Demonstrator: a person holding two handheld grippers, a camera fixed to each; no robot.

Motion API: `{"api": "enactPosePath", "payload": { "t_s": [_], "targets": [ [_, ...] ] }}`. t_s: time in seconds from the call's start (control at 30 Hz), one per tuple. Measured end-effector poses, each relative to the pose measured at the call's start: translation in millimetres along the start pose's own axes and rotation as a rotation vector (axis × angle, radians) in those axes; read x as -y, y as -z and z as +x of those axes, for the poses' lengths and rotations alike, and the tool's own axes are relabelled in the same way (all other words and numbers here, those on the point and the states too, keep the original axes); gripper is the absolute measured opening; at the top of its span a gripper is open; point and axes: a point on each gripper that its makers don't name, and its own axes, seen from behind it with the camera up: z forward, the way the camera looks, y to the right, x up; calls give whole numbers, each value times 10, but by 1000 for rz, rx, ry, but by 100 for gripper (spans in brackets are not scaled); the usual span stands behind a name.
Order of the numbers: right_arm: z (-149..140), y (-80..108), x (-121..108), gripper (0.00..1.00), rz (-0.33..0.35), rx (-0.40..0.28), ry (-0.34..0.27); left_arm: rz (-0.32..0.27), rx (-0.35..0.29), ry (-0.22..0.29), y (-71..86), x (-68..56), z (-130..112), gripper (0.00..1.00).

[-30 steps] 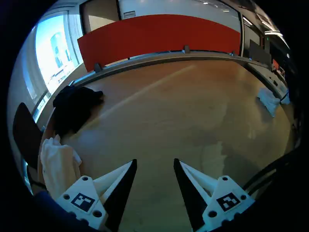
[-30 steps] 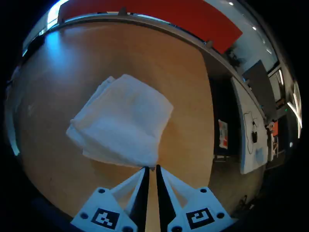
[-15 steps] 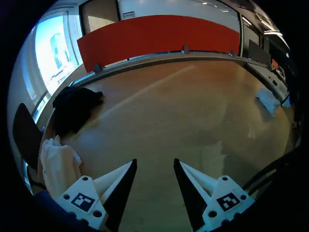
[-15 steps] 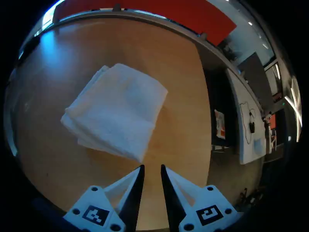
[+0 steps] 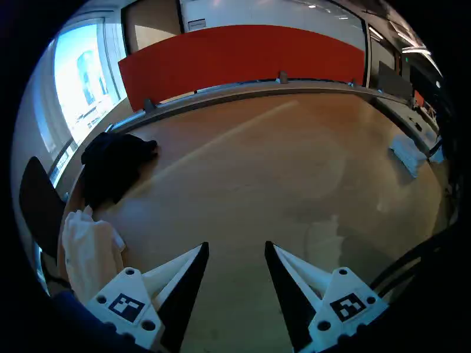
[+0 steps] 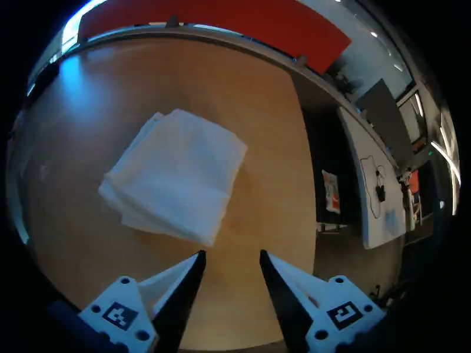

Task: Fold towel

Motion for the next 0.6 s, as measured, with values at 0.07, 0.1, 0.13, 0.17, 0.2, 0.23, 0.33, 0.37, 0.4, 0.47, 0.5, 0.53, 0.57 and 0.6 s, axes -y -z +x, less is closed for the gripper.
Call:
{"api": "enactPosePath", "payload": {
  "t_s": [0.07,0.1,0.13,0.17,0.2,0.23,0.33,0.37,0.4,0.47,0.5,0.53,0.57,0.6],
  "targets": [
    [64,18,24,76,7,-17,0,0,-1,-2,1,-5,1,70],
    [100,28,37,77,10,-27,0,-1,-1,-4,2,-8,2,70],
    [132,36,49,77,12,-34,1,-1,-2,-4,2,-11,2,70],
    [164,43,60,77,14,-41,2,-1,-2,-4,3,-13,3,70],
    [200,52,73,77,16,-50,4,-2,-3,-5,3,-16,4,70],
    [234,60,100,77,21,-58,7,-2,-3,-4,5,-18,4,70],
    [345,83,199,77,41,-85,15,-1,-4,-1,11,-18,2,70],
    [383,88,241,77,49,-94,17,-1,-4,0,13,-16,0,70],
    [426,94,288,77,58,-104,19,0,-4,2,15,-13,-2,70],
    [498,95,389,77,78,-118,22,2,-4,3,22,-6,-7,70],
    [538,95,446,77,89,-126,24,3,-4,3,25,-2,-10,70],
    [565,91,496,77,98,-131,27,4,-4,4,30,1,-13,70],
    [591,86,546,77,107,-135,30,5,-5,4,34,5,-17,70],
    [620,81,603,77,117,-140,34,6,-5,5,39,9,-21,70]
  ]
}}
